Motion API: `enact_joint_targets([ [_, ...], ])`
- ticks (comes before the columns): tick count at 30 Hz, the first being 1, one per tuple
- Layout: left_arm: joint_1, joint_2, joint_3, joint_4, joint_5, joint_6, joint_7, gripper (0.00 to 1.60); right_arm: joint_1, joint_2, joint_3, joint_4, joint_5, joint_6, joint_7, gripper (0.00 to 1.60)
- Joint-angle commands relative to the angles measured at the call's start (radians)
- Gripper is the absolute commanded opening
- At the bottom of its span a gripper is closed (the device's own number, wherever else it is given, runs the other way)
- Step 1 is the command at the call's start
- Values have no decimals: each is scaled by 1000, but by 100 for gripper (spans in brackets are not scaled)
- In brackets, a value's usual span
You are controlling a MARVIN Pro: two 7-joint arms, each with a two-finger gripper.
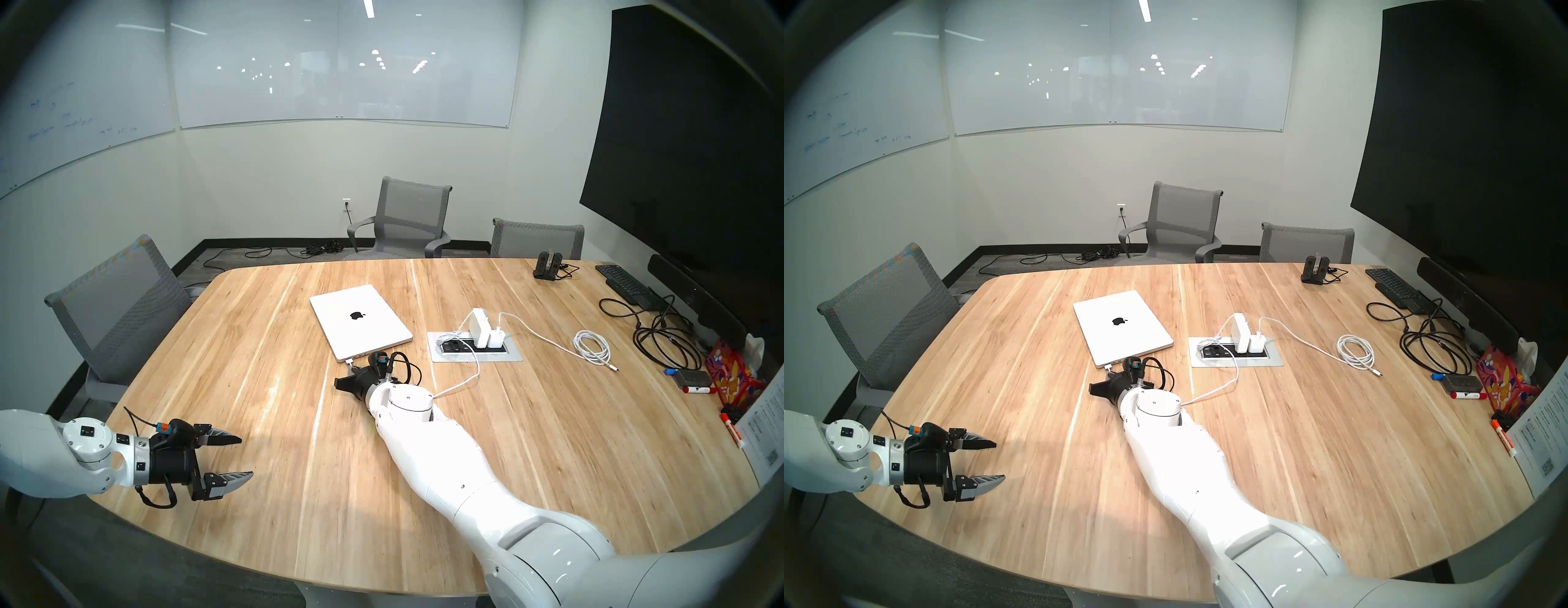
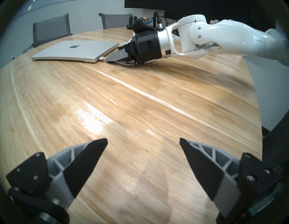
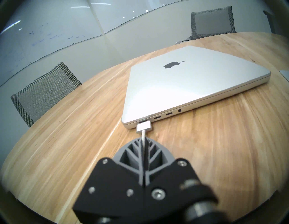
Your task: Plug the charging cable into the port of a MacBook
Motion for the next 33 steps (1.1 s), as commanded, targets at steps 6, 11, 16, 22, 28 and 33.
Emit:
enact_joint_targets([
  [6,-6,-1,-6,0,0,-1,1,160,36,-20,1,3,-1,-24,10,0],
  [11,-6,-1,-6,0,0,-1,1,160,42,-24,3,23,0,-32,16,0],
  [16,-6,-1,-6,0,0,-1,1,160,45,-27,3,35,0,-37,21,0],
  [22,-6,-1,-6,0,0,-1,1,160,53,-37,3,59,1,-48,25,0],
  [28,-6,-1,-6,0,0,-1,1,160,67,-47,4,94,3,-64,24,0],
  [33,-6,-1,-6,0,0,-1,1,160,76,-51,5,118,4,-76,26,0],
])
